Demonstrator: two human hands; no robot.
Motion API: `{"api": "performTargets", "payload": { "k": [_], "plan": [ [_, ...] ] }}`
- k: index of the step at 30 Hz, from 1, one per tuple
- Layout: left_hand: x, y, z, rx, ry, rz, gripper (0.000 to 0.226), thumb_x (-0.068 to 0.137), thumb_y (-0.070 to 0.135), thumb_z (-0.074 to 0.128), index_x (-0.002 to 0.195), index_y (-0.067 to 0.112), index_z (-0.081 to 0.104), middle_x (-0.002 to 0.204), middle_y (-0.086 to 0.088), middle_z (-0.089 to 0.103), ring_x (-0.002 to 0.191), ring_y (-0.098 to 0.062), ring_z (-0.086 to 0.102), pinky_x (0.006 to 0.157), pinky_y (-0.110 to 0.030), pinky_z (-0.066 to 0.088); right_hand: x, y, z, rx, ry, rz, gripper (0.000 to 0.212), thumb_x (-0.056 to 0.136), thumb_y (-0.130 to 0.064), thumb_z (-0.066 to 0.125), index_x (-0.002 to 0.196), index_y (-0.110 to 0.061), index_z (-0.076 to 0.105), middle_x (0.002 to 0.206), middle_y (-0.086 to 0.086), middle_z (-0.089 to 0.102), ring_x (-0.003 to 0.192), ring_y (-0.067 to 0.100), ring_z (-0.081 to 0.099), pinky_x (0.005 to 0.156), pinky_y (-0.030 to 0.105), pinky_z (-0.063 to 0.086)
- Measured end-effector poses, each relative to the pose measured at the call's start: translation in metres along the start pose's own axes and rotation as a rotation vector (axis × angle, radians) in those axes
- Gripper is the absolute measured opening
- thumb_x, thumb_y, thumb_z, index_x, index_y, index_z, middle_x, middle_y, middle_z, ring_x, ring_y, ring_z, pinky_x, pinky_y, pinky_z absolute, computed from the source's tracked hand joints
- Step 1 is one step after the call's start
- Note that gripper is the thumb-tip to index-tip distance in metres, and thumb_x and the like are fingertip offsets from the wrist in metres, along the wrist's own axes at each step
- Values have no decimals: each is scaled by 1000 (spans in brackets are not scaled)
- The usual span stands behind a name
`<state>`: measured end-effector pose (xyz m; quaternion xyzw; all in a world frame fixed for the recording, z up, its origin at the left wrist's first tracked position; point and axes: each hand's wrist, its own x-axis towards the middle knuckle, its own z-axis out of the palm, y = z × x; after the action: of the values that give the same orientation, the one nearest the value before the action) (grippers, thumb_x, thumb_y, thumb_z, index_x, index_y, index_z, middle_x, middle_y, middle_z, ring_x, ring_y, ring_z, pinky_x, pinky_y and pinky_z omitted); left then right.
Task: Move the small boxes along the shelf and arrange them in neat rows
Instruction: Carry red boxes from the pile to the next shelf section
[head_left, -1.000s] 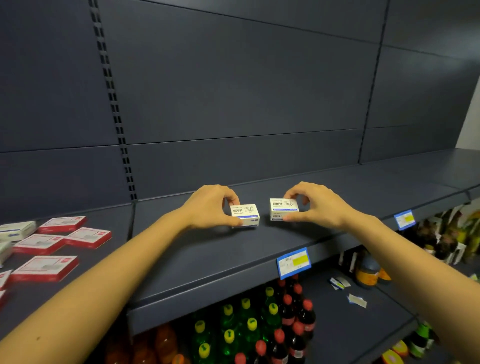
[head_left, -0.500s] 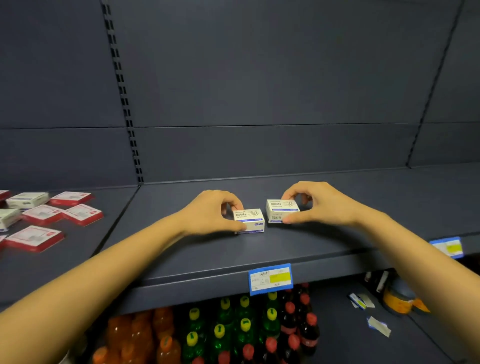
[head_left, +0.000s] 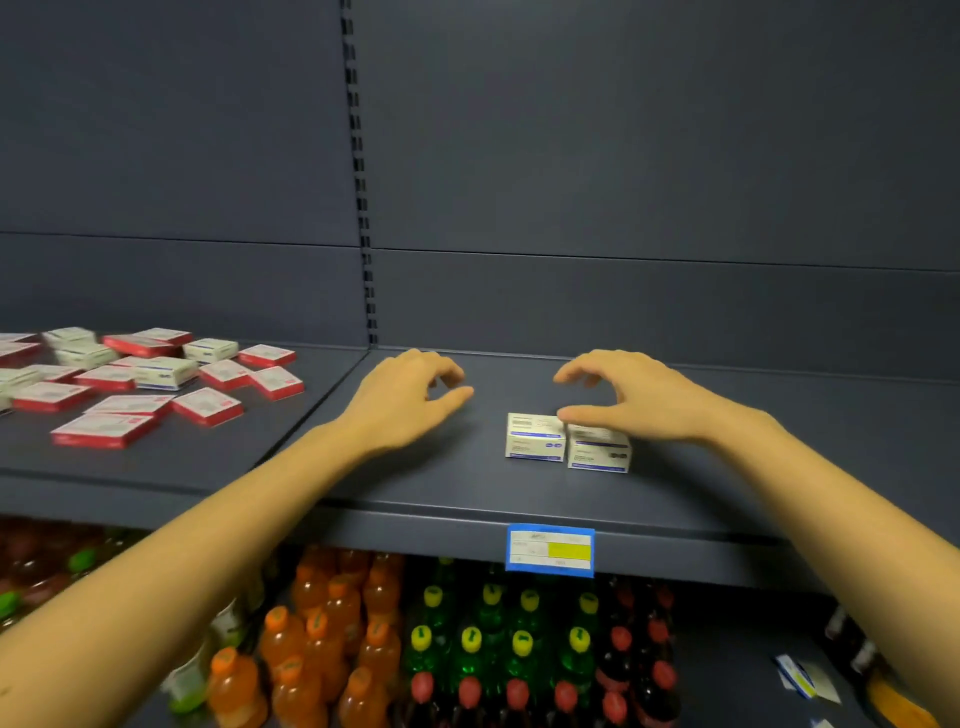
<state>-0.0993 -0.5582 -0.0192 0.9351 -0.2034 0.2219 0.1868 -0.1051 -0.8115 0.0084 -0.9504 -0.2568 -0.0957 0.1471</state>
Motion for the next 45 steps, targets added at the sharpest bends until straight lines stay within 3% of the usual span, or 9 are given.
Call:
{"api": "performTargets", "payload": {
  "k": [9,13,19,25,29,35,38,42,45],
  "plan": [
    [-68,-69,-72,207,132,-227,32,90,38,50,106,15,65,110,-5,67,97,-21,59,81,-34,47,69,-93,42,-49,37,-224,43,90,-42,52,130,-30,46,133,-11,52,123,12,46,95,33,40],
    [-103,-105,-101,265,143,-303,31,90,38,51,104,14,65,107,-5,67,94,-20,58,77,-32,47,97,-140,62,-51,-7,-278,42,91,-43,50,131,-31,46,135,-12,51,125,13,43,96,35,40],
    [-130,-177,-141,306,118,-375,32,90,37,49,106,15,65,112,-6,65,99,-21,57,84,-38,49,141,-204,91,-84,-24,-297,41,91,-43,49,129,-27,49,133,-7,53,122,17,47,94,38,44],
    [-129,-251,-169,253,46,-304,29,90,37,50,101,15,66,114,-3,64,99,-18,57,82,-33,46,186,-253,120,-90,-46,-158,39,89,-44,51,123,-27,54,131,-5,55,117,18,50,95,41,45],
    [-125,-289,-178,171,-5,-225,23,90,31,52,99,15,67,111,-3,65,96,-15,55,84,-33,46,203,-276,138,-83,-42,-52,42,85,-52,53,119,-28,57,128,-5,57,111,16,54,84,34,46],
    [-115,-322,-174,119,-198,-93,29,87,29,58,113,18,61,119,-2,61,107,-17,54,93,-36,46,203,-284,146,-118,-89,152,62,68,-69,61,117,-30,57,123,-9,59,107,15,56,76,30,41],
    [-107,-329,-171,71,-262,-43,32,87,27,59,117,17,60,123,-1,60,110,-15,52,97,-33,43,200,-286,153,-150,-125,217,56,70,-66,62,111,-28,58,116,-6,62,96,14,55,72,30,43],
    [-99,-332,-168,-7,-387,35,34,89,25,57,122,18,57,128,2,56,102,-3,45,80,-8,35,194,-289,155,-159,-87,265,49,76,-60,59,109,-25,57,113,-2,62,95,17,57,71,32,46],
    [-94,-334,-169,-103,-479,51,37,89,24,57,125,19,53,131,2,54,104,-1,44,72,-3,37,186,-289,144,-141,-6,295,48,77,-58,60,114,-26,57,114,-4,62,95,18,56,72,31,41]
  ]
}}
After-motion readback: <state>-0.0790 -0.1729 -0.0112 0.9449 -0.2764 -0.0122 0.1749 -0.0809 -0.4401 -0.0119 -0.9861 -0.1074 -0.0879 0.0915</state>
